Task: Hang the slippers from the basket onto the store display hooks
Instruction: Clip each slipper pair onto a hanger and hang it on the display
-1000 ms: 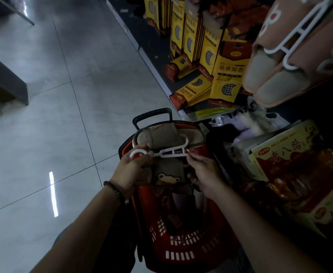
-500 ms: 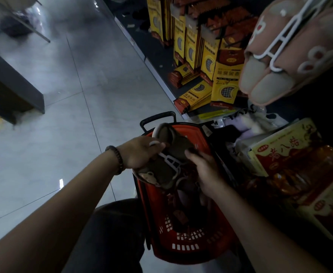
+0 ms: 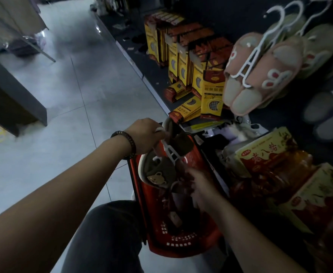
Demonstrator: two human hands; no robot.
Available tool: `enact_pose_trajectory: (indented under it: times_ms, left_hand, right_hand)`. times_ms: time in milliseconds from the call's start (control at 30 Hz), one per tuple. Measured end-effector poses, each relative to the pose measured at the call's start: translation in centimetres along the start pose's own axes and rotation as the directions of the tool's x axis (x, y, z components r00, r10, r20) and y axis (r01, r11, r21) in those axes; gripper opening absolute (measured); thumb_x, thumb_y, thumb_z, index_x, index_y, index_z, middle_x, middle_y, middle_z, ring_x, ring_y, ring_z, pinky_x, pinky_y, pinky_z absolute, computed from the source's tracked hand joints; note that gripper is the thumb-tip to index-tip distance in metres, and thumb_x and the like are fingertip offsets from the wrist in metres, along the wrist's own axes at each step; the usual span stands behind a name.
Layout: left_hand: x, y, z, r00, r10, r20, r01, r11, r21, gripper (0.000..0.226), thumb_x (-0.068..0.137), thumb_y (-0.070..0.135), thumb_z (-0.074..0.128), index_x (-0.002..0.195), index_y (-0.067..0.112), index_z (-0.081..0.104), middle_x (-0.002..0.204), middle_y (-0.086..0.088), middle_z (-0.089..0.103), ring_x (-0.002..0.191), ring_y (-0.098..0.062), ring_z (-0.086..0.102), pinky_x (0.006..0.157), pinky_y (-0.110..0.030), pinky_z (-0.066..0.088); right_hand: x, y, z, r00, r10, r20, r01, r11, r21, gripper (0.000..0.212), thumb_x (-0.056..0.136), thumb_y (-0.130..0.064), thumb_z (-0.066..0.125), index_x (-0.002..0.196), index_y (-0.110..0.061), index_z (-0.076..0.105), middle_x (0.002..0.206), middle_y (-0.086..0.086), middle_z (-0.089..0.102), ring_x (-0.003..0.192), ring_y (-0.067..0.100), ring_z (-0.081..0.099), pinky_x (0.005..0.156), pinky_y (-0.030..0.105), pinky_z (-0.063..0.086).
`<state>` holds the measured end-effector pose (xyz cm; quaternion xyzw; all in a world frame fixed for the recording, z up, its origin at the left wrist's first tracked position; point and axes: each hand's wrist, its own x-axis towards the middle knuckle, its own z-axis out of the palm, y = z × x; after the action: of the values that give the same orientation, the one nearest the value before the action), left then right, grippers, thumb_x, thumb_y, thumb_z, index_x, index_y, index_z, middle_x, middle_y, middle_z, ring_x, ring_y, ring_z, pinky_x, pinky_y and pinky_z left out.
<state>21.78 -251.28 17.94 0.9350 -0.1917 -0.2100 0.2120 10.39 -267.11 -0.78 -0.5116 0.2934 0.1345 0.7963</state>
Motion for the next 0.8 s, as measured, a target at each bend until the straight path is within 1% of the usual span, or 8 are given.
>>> enact_pose_trajectory:
  times_ms: [100, 200, 267, 367, 433, 533, 667, 800]
  left_hand:
    - [-0.5, 1.3, -0.6, 0.999, 0.011, -0.032, -0.01, 0.999, 0.032, 0.036, 0.105, 0.039, 0.051, 0.1, 0.015, 0.078, 0.088, -0.007, 0.077, 0.068, -0.013, 0.061, 0.059, -0.027, 0.044]
    - [-1.2, 2.6, -1.5, 0.999, 0.047, -0.023, -0.046, 0.998, 0.046, 0.036, 0.106, 0.039, 0.051, 0.101, 0.015, 0.078, 0.087, -0.008, 0.076, 0.082, -0.021, 0.067, 0.075, -0.037, 0.052]
    - [-1.4, 3.2, -1.9, 0.997, 0.068, -0.032, -0.066, 0.997, 0.044, 0.034, 0.106, 0.037, 0.05, 0.102, 0.016, 0.078, 0.084, -0.005, 0.074, 0.085, -0.02, 0.068, 0.082, -0.039, 0.053]
    - [-1.2, 3.5, -2.0, 0.991, 0.064, -0.114, -0.055, 0.996, 0.076, 0.034, 0.107, 0.036, 0.049, 0.1, 0.015, 0.076, 0.08, -0.001, 0.07, 0.076, -0.016, 0.064, 0.074, -0.035, 0.053]
    - [-0.9, 3.6, -1.9, 0.985, 0.065, -0.161, -0.048, 0.993, 0.105, 0.034, 0.107, 0.036, 0.049, 0.099, 0.016, 0.074, 0.079, 0.001, 0.066, 0.071, -0.013, 0.06, 0.066, -0.032, 0.05]
    - [-0.4, 3.8, -1.8, 0.981, 0.063, -0.182, -0.046, 0.994, 0.098, 0.031, 0.107, 0.036, 0.05, 0.099, 0.018, 0.074, 0.087, -0.005, 0.069, 0.078, -0.02, 0.064, 0.073, -0.041, 0.056]
    - [-0.5, 4.8, -2.2, 0.99, 0.092, -0.109, -0.08, 0.991, 0.111, 0.03, 0.106, 0.038, 0.052, 0.1, 0.018, 0.073, 0.084, 0.001, 0.065, 0.078, -0.016, 0.06, 0.07, -0.033, 0.05]
    - [-0.8, 5.6, -3.4, 0.984, 0.175, 0.023, -0.176, 0.965, 0.193, 0.024, 0.104, 0.039, 0.055, 0.088, 0.025, 0.066, 0.08, 0.005, 0.062, 0.075, -0.013, 0.057, 0.064, -0.029, 0.043]
  right_hand:
    - [-1.8, 0.1, 0.8, 0.993, 0.06, 0.099, -0.058, 0.998, -0.029, 0.034, 0.098, -0.044, 0.069, 0.121, -0.02, 0.073, 0.09, 0.005, 0.077, 0.072, 0.018, 0.069, 0.064, 0.031, 0.045]
    - [-2.6, 0.3, 1.7, 0.998, 0.037, 0.056, -0.037, 0.999, 0.008, 0.018, 0.097, -0.033, 0.073, 0.104, -0.017, 0.075, 0.085, 0.005, 0.072, 0.065, 0.014, 0.064, 0.059, 0.028, 0.044]
    - [-2.8, 0.4, 2.0, 0.999, 0.017, 0.04, -0.023, 0.99, 0.142, 0.009, 0.096, -0.022, 0.076, 0.097, -0.013, 0.073, 0.081, 0.008, 0.067, 0.064, 0.014, 0.061, 0.058, 0.027, 0.046]
    - [-3.5, 0.3, 2.4, 0.999, -0.049, 0.01, 0.042, 0.922, 0.386, 0.002, 0.096, -0.007, 0.072, 0.096, -0.006, 0.07, 0.098, 0.013, 0.076, 0.087, 0.02, 0.073, 0.072, 0.029, 0.059]
    - [-4.3, 0.3, 2.7, 0.993, -0.119, 0.008, 0.103, 0.885, 0.454, 0.006, 0.096, -0.003, 0.072, 0.091, -0.004, 0.067, 0.111, 0.015, 0.077, 0.1, 0.024, 0.075, 0.081, 0.03, 0.062]
    - [-5.0, 0.7, 2.8, 0.983, -0.181, 0.029, 0.146, 0.868, 0.475, 0.009, 0.093, -0.005, 0.074, 0.09, -0.004, 0.065, 0.117, 0.019, 0.074, 0.107, 0.029, 0.074, 0.088, 0.032, 0.062]
    - [-5.6, 0.9, 2.5, 0.989, -0.139, 0.041, 0.106, 0.889, 0.446, 0.012, 0.093, -0.009, 0.076, 0.097, 0.0, 0.068, 0.107, 0.019, 0.074, 0.111, 0.036, 0.074, 0.088, 0.036, 0.062]
    - [-6.1, -0.7, 1.6, 0.998, -0.061, -0.004, 0.062, 0.995, 0.073, 0.016, 0.093, -0.028, 0.08, 0.097, -0.013, 0.076, 0.094, 0.015, 0.077, 0.09, 0.03, 0.073, 0.076, 0.039, 0.058]
